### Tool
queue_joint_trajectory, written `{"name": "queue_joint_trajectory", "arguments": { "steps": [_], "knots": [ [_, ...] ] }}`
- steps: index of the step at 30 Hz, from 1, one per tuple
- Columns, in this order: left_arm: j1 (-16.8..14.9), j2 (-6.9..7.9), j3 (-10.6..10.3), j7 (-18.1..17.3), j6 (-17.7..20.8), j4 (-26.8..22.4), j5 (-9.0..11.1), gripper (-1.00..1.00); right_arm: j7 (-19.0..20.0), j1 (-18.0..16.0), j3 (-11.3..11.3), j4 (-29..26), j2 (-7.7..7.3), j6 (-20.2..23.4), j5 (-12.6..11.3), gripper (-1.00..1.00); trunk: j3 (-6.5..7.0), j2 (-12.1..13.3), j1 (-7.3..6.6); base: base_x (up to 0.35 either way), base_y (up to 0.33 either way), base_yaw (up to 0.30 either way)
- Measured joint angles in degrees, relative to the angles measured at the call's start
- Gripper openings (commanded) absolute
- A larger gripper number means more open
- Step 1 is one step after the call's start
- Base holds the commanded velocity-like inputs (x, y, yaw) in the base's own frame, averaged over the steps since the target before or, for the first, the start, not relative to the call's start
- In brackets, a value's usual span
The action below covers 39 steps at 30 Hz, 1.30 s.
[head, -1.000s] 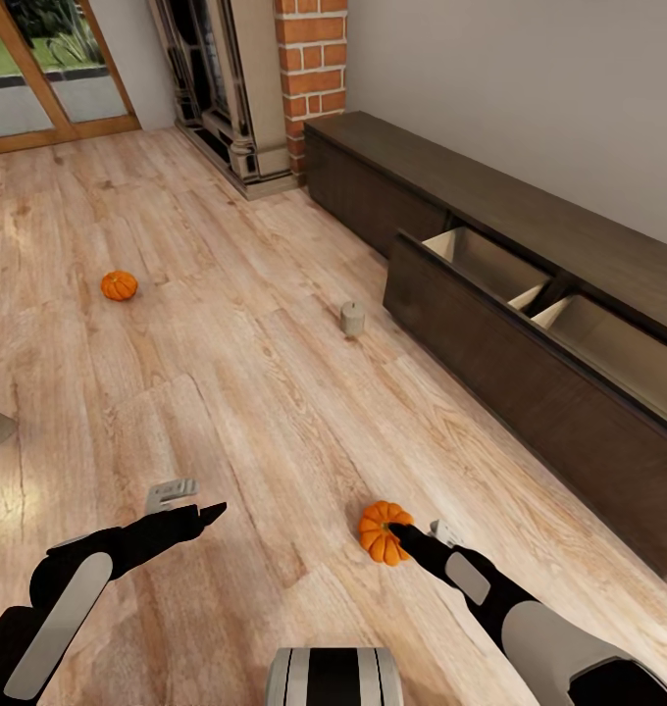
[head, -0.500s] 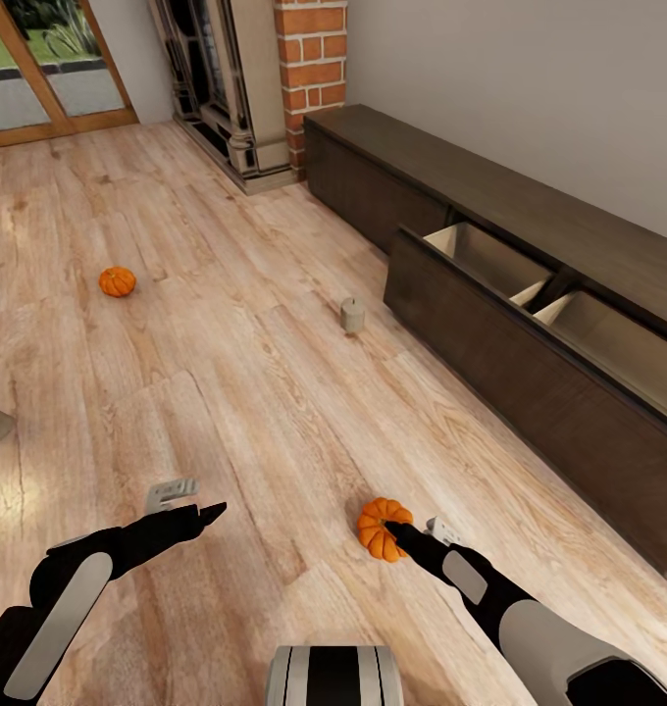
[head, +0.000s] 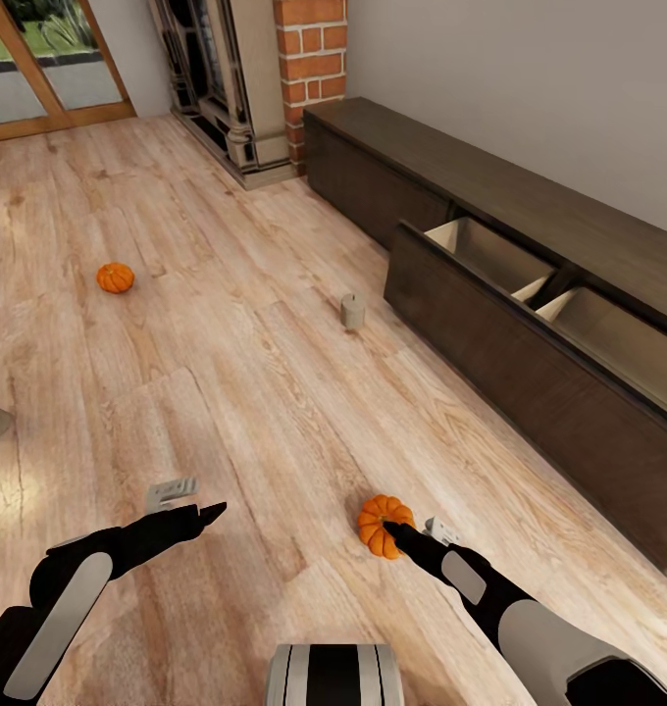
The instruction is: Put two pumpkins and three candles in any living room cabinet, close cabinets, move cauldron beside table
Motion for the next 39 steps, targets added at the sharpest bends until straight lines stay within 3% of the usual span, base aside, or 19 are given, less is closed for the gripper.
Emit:
{"name": "queue_joint_trajectory", "arguments": {
  "steps": [17, 39],
  "knots": [
    [0.0, 0.0, 0.0, 0.0, 0.0, -0.08, 0.0, 1.0, 2.48, 0.07, -0.07, -0.65, -0.11, -0.09, 0.12, 1.0, 0.0, 0.0, 0.0, 0.0, 0.0, 0.0],
    [0.0, 0.0, 0.02, 0.03, 0.0, -0.07, 0.0, 1.0, 2.74, 0.07, -0.1, -0.57, -0.16, -0.08, 0.16, 1.0, 0.0, 0.0, 0.0, 0.015, 0.0, 0.0]
  ]
}}
